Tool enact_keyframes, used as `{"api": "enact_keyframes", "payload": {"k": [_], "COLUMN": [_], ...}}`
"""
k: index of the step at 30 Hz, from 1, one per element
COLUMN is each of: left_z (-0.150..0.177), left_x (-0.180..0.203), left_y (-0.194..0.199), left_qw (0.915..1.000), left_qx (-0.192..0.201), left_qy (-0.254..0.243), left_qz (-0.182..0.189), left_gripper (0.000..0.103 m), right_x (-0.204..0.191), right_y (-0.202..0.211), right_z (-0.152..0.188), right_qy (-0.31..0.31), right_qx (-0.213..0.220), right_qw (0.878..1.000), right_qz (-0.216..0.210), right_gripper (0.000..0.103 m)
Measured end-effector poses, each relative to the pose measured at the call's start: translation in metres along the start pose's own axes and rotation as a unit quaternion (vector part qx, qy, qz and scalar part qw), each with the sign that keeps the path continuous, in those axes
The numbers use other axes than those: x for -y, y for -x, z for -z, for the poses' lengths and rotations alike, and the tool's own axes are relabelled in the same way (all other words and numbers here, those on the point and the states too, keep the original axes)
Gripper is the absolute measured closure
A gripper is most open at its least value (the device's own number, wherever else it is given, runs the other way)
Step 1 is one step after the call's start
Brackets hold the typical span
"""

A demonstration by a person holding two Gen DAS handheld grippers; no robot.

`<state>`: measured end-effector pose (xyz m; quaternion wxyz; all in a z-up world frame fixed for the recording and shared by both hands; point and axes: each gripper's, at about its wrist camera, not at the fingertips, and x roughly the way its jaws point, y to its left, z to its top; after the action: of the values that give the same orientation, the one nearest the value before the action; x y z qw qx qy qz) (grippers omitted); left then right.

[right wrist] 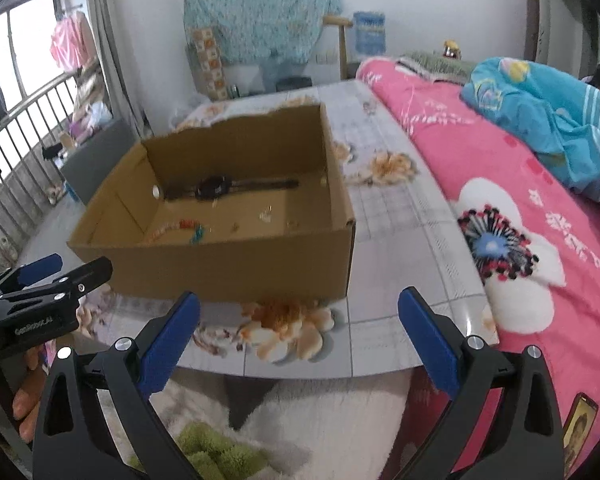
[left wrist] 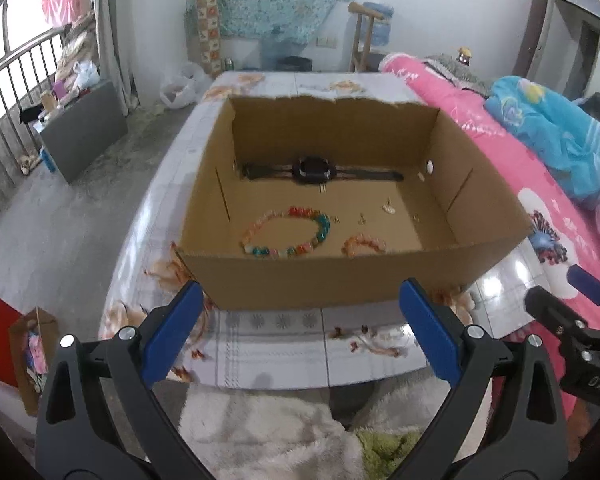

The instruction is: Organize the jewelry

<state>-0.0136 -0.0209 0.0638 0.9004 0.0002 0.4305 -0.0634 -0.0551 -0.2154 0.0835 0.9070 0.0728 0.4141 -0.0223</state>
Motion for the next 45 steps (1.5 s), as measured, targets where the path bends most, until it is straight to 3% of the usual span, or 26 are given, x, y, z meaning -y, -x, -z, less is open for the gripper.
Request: {"api": "enact_keyframes", "payload": {"k": [7, 23, 45], "left_z": [0.005, 0.001, -0.004], "left_x": [-0.003, -0.004, -0.009], "left_y": [-0.014, -0.023, -0.036], "left_qw": [0.9992, 0.998, 0.997], "left_qx": [-0.035, -0.05, -0.062], "left_qy": [0.018, 0.019, 0.02], "left_qz": [0.003, -0.034, -0.041], "left_gripper": [0.008, 0.008, 0.008], "right_x": [-0.004, -0.012, -0.015], "right_y": [-0.013, -0.033, -0.045], "right_z": [0.002, -0.008, -0.018], "right_qy": [0.007, 0.017, 0.017], "right_qx": [-0.029, -0.05, -0.061], "right_qw": [1.0, 0.998, 0.998], "right_qz": [-0.001, -0.018, -0.018], "right_gripper": [0.006, 0.006, 0.006]}}
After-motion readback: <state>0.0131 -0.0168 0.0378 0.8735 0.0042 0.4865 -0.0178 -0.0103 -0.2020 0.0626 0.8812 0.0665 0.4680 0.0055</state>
